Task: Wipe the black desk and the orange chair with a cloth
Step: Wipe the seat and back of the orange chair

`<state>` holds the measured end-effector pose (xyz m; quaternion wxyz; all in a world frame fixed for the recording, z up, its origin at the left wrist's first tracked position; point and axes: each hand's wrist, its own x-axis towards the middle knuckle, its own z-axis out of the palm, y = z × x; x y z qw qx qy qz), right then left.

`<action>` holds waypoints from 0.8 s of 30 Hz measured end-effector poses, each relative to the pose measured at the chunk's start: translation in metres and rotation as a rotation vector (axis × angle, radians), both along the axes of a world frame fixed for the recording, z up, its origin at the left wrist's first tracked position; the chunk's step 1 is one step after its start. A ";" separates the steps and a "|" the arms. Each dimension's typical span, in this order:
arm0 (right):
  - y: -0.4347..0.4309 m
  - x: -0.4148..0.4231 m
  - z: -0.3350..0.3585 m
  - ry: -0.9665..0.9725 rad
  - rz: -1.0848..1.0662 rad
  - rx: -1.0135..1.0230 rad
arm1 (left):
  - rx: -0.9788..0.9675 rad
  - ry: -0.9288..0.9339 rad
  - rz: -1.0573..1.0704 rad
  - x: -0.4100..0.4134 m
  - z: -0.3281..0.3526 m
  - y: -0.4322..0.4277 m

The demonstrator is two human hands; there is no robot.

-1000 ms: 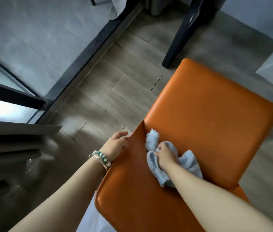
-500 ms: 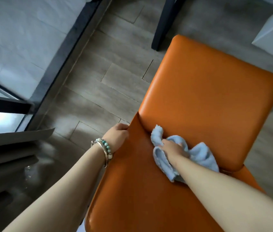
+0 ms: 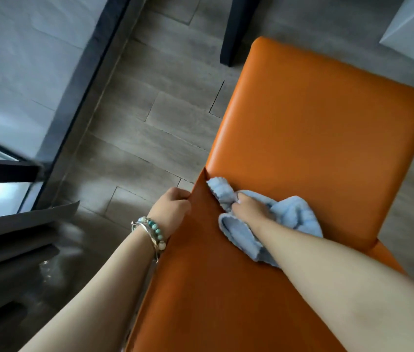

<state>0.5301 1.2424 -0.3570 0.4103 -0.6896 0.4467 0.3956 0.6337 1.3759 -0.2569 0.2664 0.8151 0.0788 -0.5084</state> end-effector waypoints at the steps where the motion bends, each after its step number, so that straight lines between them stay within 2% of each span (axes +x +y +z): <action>1: -0.001 -0.006 -0.003 0.037 0.000 -0.050 | 0.006 0.000 -0.002 0.000 0.000 -0.001; 3: 0.008 0.014 0.001 0.075 -0.105 0.004 | 0.004 -0.007 0.004 0.001 0.001 -0.002; 5: 0.022 0.053 0.002 0.002 -0.226 0.085 | -0.010 -0.014 0.011 0.002 0.005 -0.004; 8: 0.025 0.069 -0.001 -0.075 -0.195 0.112 | -0.026 -0.011 0.035 0.003 0.006 -0.005; 11: -0.001 0.003 -0.007 -0.037 -0.083 0.097 | -0.012 0.001 -0.018 0.002 0.004 -0.001; 14: -0.040 -0.072 -0.008 0.095 0.018 0.056 | 0.011 -0.033 -0.093 0.004 0.001 -0.002; 21: -0.101 -0.169 0.011 0.409 0.049 -0.252 | 0.008 -0.002 -0.202 0.005 -0.001 -0.007; 22: -0.100 -0.172 0.008 0.449 0.010 -0.279 | 0.022 -0.022 -0.240 0.005 -0.001 -0.008; 24: -0.082 -0.161 -0.002 0.471 -0.220 -0.276 | 0.043 -0.044 -0.281 0.005 -0.002 -0.009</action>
